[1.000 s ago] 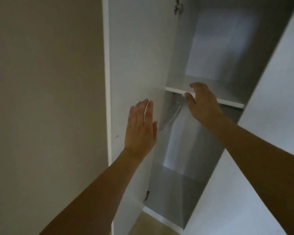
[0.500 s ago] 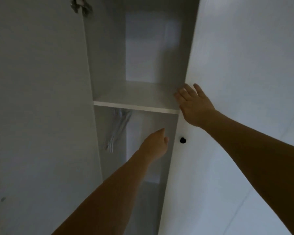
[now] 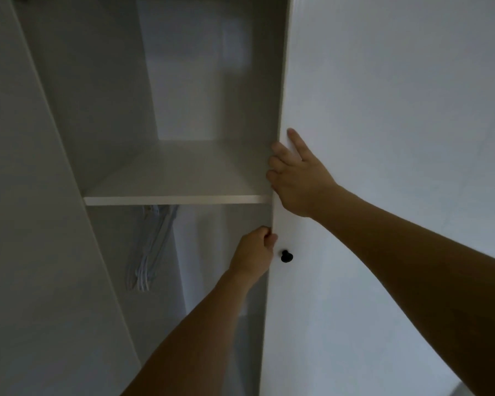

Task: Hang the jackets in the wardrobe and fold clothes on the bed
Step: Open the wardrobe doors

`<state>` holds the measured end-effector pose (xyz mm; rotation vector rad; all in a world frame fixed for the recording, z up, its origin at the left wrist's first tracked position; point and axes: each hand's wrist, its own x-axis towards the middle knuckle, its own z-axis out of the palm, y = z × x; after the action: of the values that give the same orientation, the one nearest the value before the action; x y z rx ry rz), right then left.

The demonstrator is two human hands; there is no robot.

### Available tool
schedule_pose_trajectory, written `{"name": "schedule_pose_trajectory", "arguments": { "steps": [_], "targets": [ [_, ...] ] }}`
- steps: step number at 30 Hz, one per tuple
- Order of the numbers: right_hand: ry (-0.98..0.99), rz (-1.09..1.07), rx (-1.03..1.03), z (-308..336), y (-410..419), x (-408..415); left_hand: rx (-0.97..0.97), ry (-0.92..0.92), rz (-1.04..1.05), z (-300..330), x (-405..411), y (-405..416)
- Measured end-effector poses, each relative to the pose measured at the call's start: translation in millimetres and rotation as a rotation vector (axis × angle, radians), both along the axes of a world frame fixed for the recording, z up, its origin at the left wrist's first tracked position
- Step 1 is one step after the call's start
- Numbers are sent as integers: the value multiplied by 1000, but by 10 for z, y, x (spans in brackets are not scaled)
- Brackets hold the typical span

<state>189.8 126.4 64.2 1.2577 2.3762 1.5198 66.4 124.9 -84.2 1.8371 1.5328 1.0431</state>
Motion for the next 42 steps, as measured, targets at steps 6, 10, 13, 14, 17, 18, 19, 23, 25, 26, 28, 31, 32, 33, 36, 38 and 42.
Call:
{"name": "schedule_pose_trajectory", "arguments": {
  "steps": [6,10,13,14,17,18,19,23,25,26,28,31,32,33,36,38,42],
  "targets": [
    [42,99,-21,-11,-692,210,36,40,-17,-13,96,-713],
    [83,168,3,-23,-1396,522,59,28,-36,0,349,-1394],
    [95,222,31,-47,-1931,906,65,21,-68,21,658,-1905],
    [92,230,41,-56,-2091,1055,65,20,-82,27,771,-2052],
    [112,235,46,-70,-2511,1511,45,20,-153,54,1131,-2422],
    [113,225,47,-69,-2630,1665,38,23,-181,66,1257,-2517],
    [106,203,54,-65,-2738,1816,36,38,-204,78,1384,-2593],
    [42,31,90,-18,-3088,2356,45,118,-268,109,1898,-2753],
    [30,-75,96,-12,-3233,2585,6,126,-302,134,2156,-2787],
    [29,-115,97,-17,-3297,2694,-4,148,-313,150,2283,-2799],
    [32,-165,94,-18,-3413,2913,12,217,-315,185,2536,-2824],
    [20,-241,118,-19,-3560,3234,58,282,-314,218,2910,-2848],
    [20,-274,130,-31,-3601,3333,78,296,-315,224,3037,-2863],
    [21,-306,139,-52,-3633,3426,106,305,-315,227,3164,-2876],
    [28,-405,159,-104,-3701,3679,171,305,-320,225,3548,-2911],
    [39,-455,167,-121,-3715,3844,176,303,-298,227,3775,-2912],
    [40,-508,168,-144,-3699,4100,204,251,-247,196,4095,-2886]
  ]
}}
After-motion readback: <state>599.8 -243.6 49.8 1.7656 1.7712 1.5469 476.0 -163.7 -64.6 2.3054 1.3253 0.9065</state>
